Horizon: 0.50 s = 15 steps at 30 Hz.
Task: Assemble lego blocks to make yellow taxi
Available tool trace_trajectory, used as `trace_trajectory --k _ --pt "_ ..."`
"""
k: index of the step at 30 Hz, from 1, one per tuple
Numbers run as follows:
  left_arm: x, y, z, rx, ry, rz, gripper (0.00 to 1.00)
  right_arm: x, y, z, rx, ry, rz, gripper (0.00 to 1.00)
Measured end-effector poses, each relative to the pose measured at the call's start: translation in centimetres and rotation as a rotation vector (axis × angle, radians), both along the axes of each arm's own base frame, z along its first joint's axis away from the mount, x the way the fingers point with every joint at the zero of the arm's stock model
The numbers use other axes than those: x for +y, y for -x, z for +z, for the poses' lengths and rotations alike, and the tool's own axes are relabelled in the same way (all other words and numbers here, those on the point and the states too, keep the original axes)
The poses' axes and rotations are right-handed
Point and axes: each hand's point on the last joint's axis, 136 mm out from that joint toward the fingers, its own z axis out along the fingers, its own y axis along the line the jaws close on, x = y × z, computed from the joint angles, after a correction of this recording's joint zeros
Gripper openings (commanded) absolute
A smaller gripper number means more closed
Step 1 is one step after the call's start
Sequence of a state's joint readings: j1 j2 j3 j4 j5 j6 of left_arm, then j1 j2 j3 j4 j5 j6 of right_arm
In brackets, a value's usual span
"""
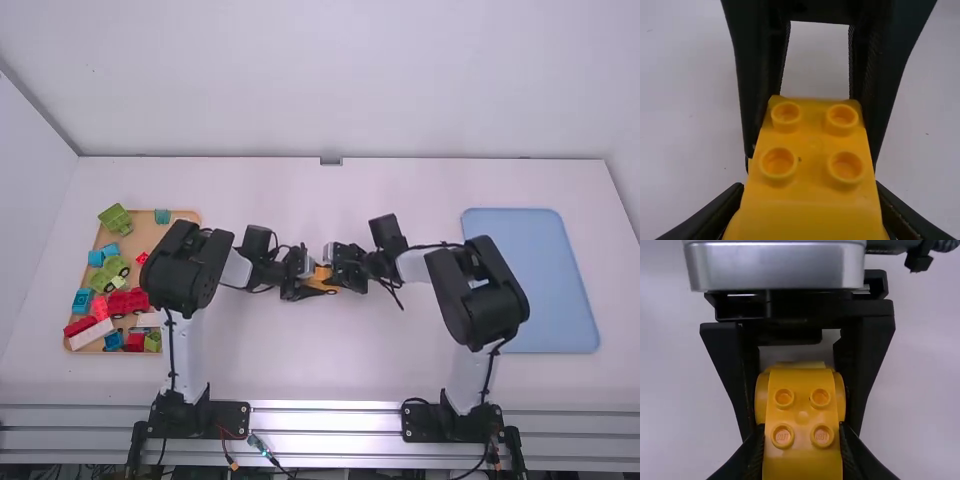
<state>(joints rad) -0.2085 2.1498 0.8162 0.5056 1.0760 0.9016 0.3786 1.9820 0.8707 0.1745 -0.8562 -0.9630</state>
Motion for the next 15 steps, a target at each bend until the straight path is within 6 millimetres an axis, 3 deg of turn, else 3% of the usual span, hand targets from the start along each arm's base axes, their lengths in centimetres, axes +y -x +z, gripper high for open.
trace_trajectory --k 15 --pt "0.03 0.01 -0.11 -0.005 -0.006 -0.004 0.41 0.06 -0.30 0.13 0.007 0.003 -0.017 0.00"
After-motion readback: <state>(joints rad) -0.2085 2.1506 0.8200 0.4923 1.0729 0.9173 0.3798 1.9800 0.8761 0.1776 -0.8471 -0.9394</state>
